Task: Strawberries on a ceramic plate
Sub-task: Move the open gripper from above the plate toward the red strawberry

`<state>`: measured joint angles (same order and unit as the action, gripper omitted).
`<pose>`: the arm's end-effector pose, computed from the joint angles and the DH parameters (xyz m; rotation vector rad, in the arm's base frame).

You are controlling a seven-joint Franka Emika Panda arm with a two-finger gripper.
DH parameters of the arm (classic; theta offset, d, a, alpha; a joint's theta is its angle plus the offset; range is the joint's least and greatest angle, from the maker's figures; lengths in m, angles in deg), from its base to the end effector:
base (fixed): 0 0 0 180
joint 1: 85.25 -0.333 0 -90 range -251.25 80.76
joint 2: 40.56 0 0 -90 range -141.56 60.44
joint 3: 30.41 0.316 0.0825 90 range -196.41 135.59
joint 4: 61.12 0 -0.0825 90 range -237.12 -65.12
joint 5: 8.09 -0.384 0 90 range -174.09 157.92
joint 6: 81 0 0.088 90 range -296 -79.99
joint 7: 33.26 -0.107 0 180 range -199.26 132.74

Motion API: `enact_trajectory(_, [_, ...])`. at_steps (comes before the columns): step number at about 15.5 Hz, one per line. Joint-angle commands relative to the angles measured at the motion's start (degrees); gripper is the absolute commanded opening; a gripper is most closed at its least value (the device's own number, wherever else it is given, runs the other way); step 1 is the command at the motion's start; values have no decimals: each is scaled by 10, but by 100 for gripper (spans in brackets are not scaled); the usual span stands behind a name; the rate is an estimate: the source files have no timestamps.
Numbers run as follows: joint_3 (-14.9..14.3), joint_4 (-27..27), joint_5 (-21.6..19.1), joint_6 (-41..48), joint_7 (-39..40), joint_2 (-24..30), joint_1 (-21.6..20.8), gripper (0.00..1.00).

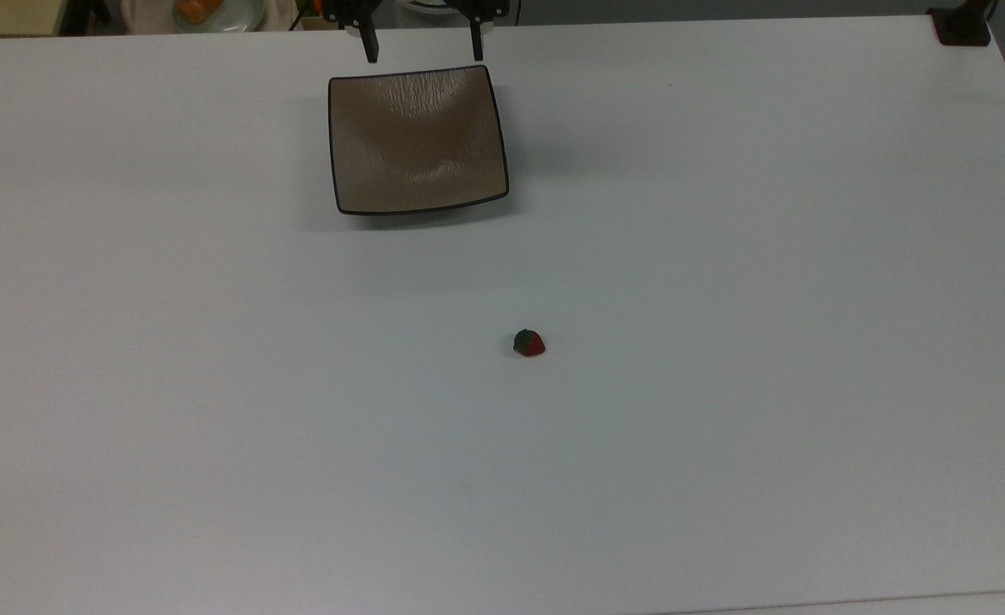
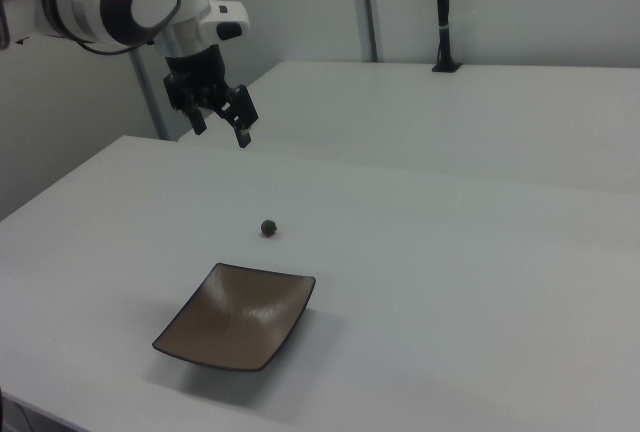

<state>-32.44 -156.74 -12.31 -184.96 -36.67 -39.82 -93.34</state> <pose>0.5680 0.0663 0.6080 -3.0464 -0.0520 -0.2319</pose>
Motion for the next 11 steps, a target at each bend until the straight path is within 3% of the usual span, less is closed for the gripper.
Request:
enact_trajectory(1, [-7, -4, 6, -52, 1, -25, -21, 100])
enact_trajectory(6, [7, -3, 4, -139, -1, -74, -32, 100])
enact_trajectory(11, [21, 2, 4, -166, 3, -110, -32, 100])
